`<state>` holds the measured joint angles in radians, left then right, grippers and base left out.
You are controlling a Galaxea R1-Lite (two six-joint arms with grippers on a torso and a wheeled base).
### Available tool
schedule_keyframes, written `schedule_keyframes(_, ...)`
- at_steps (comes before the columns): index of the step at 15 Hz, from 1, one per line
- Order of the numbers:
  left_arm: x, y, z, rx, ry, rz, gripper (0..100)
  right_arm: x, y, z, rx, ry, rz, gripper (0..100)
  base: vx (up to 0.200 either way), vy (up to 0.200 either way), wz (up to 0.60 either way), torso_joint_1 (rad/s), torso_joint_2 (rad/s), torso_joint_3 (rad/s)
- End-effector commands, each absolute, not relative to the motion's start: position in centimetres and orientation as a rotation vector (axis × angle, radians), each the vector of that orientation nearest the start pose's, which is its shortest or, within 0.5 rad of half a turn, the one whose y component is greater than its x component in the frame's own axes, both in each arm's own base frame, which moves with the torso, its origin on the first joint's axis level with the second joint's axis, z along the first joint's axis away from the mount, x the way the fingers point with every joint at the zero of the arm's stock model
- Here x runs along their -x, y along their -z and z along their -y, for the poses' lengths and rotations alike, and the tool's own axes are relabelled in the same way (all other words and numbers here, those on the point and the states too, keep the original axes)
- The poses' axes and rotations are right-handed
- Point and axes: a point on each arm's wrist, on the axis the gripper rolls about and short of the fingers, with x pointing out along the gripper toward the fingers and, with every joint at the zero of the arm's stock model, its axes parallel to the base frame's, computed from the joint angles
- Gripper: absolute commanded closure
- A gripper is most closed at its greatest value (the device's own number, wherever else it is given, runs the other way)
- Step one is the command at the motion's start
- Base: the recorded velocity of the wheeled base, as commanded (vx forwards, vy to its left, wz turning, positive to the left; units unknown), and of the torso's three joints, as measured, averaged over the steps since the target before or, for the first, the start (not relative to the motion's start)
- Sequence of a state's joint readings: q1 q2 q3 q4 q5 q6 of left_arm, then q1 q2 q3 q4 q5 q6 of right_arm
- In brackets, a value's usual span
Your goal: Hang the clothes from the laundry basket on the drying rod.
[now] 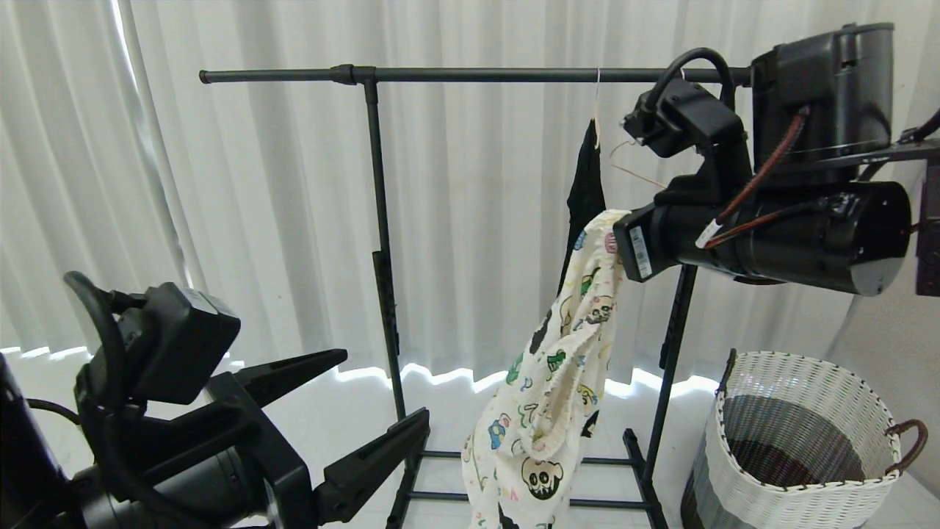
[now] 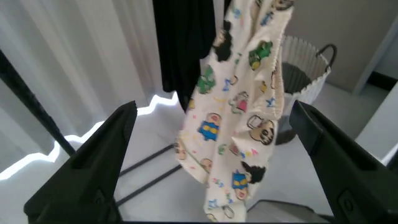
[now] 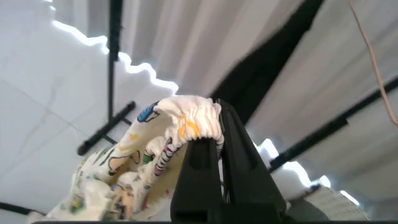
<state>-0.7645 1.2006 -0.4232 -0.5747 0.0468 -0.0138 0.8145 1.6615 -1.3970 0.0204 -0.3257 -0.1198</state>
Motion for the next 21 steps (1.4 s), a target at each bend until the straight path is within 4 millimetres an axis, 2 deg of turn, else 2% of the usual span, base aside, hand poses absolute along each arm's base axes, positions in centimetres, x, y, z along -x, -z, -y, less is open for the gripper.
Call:
schedule_keyframes(1,-13.0,-18.0,12.8,-0.095,0.731,-0.254,0,-22.3,-29.5,-25.3,0.271,-0.553,-0.207,100,0.0,0.0,0.0,0.0,0.0,0.0)
schedule_keyframes(4,-14.3,-16.2,15.0,-0.131,0.754,-0.35,0,-22.0,-30.0,-27.0,0.264,-0.589,-0.189,100,0.0,0.0,0.0,0.0,0.0,0.0)
schedule_keyframes(7,-16.8,-16.9,18.8,-0.027,0.765,-0.383,0,-21.6,-30.5,-27.3,0.264,-0.602,-0.186,100,0.0,0.0,0.0,0.0,0.0,0.0)
schedule_keyframes(10,-18.5,-16.9,20.7,-0.024,0.762,-0.381,0,-21.6,-30.8,-27.2,0.26,-0.602,-0.178,100,0.0,0.0,0.0,0.0,0.0,0.0)
schedule_keyframes(12,-19.1,-15.8,20.9,-0.041,0.736,-0.415,0,-21.5,-31.1,-27.1,0.256,-0.602,-0.171,100,0.0,0.0,0.0,0.0,0.0,0.0)
schedule_keyframes(15,-19.9,-13.6,19.8,-0.076,0.634,-0.483,0,-21.0,-31.2,-27.3,0.254,-0.616,-0.166,100,0.0,0.0,0.0,0.0,0.0,0.0)
schedule_keyframes(19,-19.8,-13.0,18.8,-0.046,0.585,-0.513,0,-19.9,-31.8,-27.3,0.247,-0.641,-0.149,100,0.0,0.0,0.0,0.0,0.0,0.0)
schedule_keyframes(21,-19.7,-13.4,19.0,-0.013,0.612,-0.452,0,-19.7,-32.0,-27.3,0.246,-0.647,-0.147,100,0.0,0.0,0.0,0.0,0.0,0.0)
